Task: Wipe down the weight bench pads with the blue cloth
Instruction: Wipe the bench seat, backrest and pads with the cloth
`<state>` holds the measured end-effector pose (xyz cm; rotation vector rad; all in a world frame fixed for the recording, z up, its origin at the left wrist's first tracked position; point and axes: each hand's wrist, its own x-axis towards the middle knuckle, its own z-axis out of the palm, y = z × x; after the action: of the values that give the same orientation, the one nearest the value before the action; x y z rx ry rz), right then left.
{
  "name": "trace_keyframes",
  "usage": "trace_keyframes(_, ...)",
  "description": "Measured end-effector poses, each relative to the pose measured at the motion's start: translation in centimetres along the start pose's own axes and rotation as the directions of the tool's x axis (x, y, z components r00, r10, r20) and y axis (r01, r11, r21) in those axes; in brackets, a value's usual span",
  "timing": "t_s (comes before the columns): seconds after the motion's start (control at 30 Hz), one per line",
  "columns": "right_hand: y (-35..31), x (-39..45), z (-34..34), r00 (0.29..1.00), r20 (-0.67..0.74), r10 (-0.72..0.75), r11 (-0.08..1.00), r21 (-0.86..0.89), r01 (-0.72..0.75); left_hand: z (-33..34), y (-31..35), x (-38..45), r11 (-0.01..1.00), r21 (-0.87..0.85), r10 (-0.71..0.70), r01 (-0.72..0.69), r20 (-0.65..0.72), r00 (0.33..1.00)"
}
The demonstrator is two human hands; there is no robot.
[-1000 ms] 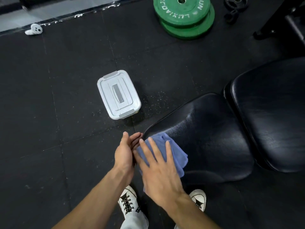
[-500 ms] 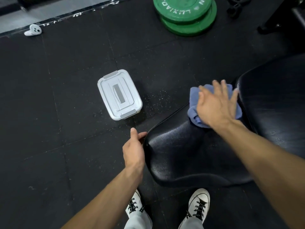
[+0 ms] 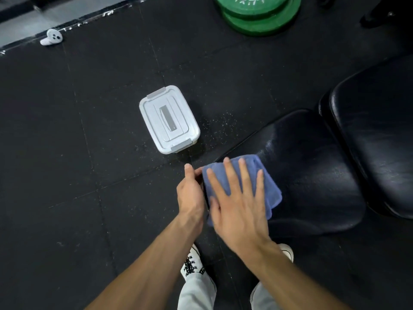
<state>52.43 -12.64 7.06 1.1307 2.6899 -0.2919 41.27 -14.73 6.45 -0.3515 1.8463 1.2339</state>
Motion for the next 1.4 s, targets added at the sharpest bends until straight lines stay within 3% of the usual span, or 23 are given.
trace_keyframes(0.17, 4.6, -3.6, 1.5, 0.979, -0.048, -0.196, 0.980, -0.040, 0.194, 0.9, -1.3, -0.7, 0.987, 0.074, 0.150, -0.146, -0.051, 0.987)
trace_keyframes(0.3, 11.1, -5.7, 1.6, 0.981, -0.034, -0.193, 0.978, -0.093, 0.189, 1.5, -2.4, -0.9, 0.951, 0.181, 0.269, -0.251, -0.087, 0.959)
trace_keyframes(0.5, 19.9, -8.9, 0.4, 0.991, -0.069, 0.117, 0.989, -0.079, -0.122, 3.1, -3.5, -1.9, 0.914, 0.266, 0.354, -0.305, -0.160, 0.921)
trace_keyframes(0.6, 17.2, -8.7, 0.3, 0.920, -0.120, 0.373, 0.926, 0.111, -0.361, 3.8, -3.7, -2.0, 0.898, 0.309, 0.379, -0.312, -0.187, 0.906)
trace_keyframes(0.67, 14.0, -7.8, 0.8, 0.877, -0.132, 0.462, 0.876, 0.226, -0.427, 3.9, -3.8, -1.8, 0.882, 0.346, 0.401, -0.320, -0.193, 0.896)
trace_keyframes(0.8, 12.0, -4.5, 0.5, 0.953, -0.127, 0.276, 0.955, 0.149, -0.257, 4.2, -4.2, -1.4, 0.851, 0.405, 0.440, -0.334, -0.203, 0.875)
trace_keyframes(0.97, 14.2, 2.6, -2.1, 0.990, -0.095, 0.108, 0.992, 0.081, -0.101, 4.4, -4.4, -1.3, 0.825, 0.451, 0.471, -0.340, -0.215, 0.856)
trace_keyframes(1.07, 14.8, 8.1, -3.9, 0.995, -0.011, 0.096, 0.995, 0.024, -0.096, 4.6, -4.2, -1.4, 0.821, 0.462, 0.472, -0.334, -0.221, 0.854)
trace_keyframes(1.2, 15.2, 15.8, -6.0, 0.955, 0.229, 0.187, 0.977, 0.063, -0.206, 4.5, -4.1, -1.7, 0.816, 0.470, 0.475, -0.337, -0.211, 0.854)
trace_keyframes(1.27, 15.5, 16.1, -5.5, 0.971, 0.178, 0.162, 0.986, 0.020, -0.168, 4.5, -4.0, -1.5, 0.812, 0.472, 0.480, -0.342, -0.209, 0.852)
trace_keyframes(1.4, 16.3, 9.6, -3.7, 0.979, -0.072, 0.191, 0.981, 0.035, -0.189, 4.8, -4.0, -1.7, 0.810, 0.486, 0.478, -0.328, -0.224, 0.849)
